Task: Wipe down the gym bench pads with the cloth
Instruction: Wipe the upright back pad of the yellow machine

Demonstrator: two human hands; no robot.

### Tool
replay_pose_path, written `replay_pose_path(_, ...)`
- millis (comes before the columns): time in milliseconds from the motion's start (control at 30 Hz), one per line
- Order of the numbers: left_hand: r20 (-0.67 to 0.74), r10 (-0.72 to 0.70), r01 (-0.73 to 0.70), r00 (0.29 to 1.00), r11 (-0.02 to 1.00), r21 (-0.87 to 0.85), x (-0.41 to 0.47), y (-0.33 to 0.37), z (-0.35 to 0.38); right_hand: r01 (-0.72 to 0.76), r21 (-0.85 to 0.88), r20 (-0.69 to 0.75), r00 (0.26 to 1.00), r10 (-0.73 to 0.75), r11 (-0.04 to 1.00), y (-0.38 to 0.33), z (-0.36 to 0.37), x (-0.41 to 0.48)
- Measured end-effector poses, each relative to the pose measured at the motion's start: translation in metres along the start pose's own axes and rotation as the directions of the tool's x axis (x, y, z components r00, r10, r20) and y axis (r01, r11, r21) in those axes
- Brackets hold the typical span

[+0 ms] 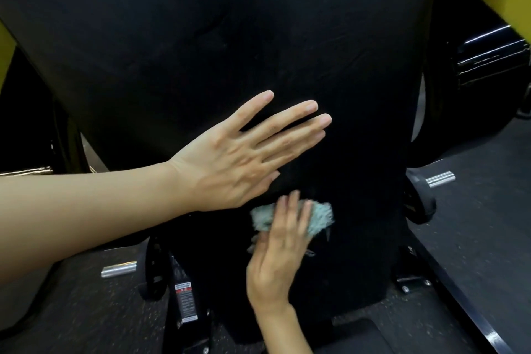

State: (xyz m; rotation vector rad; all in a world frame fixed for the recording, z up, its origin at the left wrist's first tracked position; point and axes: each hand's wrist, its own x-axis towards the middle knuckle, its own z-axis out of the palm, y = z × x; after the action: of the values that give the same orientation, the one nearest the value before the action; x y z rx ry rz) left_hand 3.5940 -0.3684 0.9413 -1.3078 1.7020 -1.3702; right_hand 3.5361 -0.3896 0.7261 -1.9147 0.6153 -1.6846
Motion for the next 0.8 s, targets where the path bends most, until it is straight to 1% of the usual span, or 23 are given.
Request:
replay_pose_path(67, 0.003, 0.005, -0.005, 1.000, 1.000, 0.006, 0.001, 0.002, 0.001, 0.059, -0.033, 0.075, 0.996, -0.056, 0.998, -0.001, 0.001, -0.009)
replay_pose_path(133, 0.014, 0.002, -0.002, 1.000, 1.000, 0.011, 0.002, 0.003, 0.001, 0.164, -0.071, 0.142, 0.978, -0.152, 0.984, 0.007, -0.008, -0.011)
replay_pose_path(200, 0.024, -0.001, 0.001, 1.000, 1.000, 0.025, 0.002, 0.005, 0.002, 0.238, -0.123, 0.160, 0.963, -0.217, 0.963, 0.027, -0.020, -0.001)
replay_pose_path(233, 0.029, -0.004, 0.003, 1.000, 1.000, 0.030, 0.003, 0.006, 0.002, 0.252, -0.130, 0.165, 0.959, -0.229, 0.959, 0.034, -0.027, 0.006)
replay_pose_path(333, 0.047, -0.020, 0.019, 0.999, 1.000, 0.002, 0.004, 0.009, 0.001, 0.232, -0.163, 0.123, 0.969, -0.214, 0.959, 0.057, -0.044, 0.024)
replay_pose_path(433, 0.057, -0.034, 0.035, 0.998, 0.999, -0.003, 0.005, 0.012, 0.001, 0.147, -0.202, 0.048, 0.989, -0.140, 0.968, 0.083, -0.064, 0.054)
replay_pose_path(533, 0.066, -0.045, 0.044, 0.997, 0.999, 0.010, 0.006, 0.015, 0.000, 0.065, -0.143, -0.019, 0.997, -0.069, 0.988, 0.094, -0.077, 0.076)
replay_pose_path(700, 0.067, -0.089, 0.088, 0.994, 0.996, 0.018, 0.009, 0.022, 0.000, 0.031, -0.099, -0.039, 0.999, -0.035, 0.995, 0.086, -0.073, 0.077)
replay_pose_path(800, 0.071, -0.126, 0.124, 0.990, 0.992, 0.032, 0.011, 0.029, 0.000, 0.050, -0.097, -0.007, 0.999, -0.051, 0.994, 0.087, -0.073, 0.070)
